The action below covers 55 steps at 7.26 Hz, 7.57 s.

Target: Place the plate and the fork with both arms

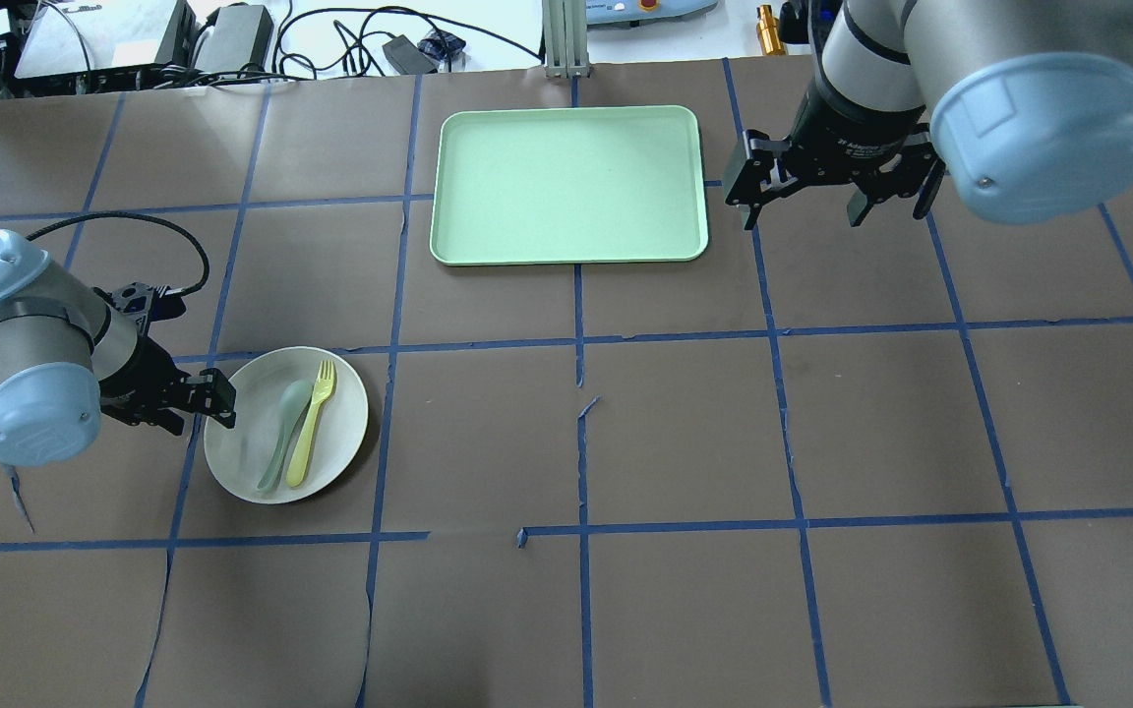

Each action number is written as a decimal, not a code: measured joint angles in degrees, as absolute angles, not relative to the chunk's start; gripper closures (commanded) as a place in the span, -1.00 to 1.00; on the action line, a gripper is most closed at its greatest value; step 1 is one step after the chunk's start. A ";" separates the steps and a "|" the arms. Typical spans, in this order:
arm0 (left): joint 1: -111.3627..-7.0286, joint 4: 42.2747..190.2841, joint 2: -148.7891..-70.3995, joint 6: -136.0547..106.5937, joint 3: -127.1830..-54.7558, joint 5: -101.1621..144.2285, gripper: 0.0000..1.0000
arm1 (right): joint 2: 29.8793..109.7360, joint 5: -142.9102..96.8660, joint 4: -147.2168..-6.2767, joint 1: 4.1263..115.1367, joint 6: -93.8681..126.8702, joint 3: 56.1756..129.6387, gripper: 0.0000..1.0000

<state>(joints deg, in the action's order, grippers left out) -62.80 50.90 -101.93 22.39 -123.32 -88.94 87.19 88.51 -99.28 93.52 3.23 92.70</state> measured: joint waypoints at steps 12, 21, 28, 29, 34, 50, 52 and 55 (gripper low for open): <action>-67.22 60.56 -103.85 16.94 -111.81 -69.42 1.00 | 87.04 88.59 -99.28 93.60 3.16 92.80 -1.00; -91.65 65.29 -138.19 -6.77 -63.86 -69.54 1.00 | 86.75 88.59 -99.32 93.73 3.25 92.80 -1.00; -92.97 59.22 -134.66 -8.34 -69.52 -72.90 -1.00 | 86.75 88.59 -99.32 93.78 3.17 92.81 -1.00; -92.11 58.97 -129.59 -8.04 -74.87 -76.78 -1.00 | 86.75 88.59 -99.32 93.78 3.17 92.81 -1.00; -90.45 72.00 -98.04 -5.63 -95.67 -89.55 -1.00 | 86.75 88.66 -99.32 93.78 3.21 92.81 -1.00; -90.77 84.71 -86.85 -2.90 -96.78 -89.90 -1.00 | 41.23 88.53 -114.63 103.45 14.63 56.30 -0.63; -90.72 84.65 -86.80 -2.90 -97.40 -90.07 -1.00 | 38.88 88.66 -115.66 104.59 16.07 55.40 -0.53; -90.52 84.64 -86.74 -2.90 -97.55 -90.11 -1.00 | 37.38 89.15 -116.40 105.40 16.10 55.79 -0.41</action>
<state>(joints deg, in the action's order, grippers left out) -90.52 84.64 -86.74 -2.90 -97.55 -90.11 37.38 89.15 -116.40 105.40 16.10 55.79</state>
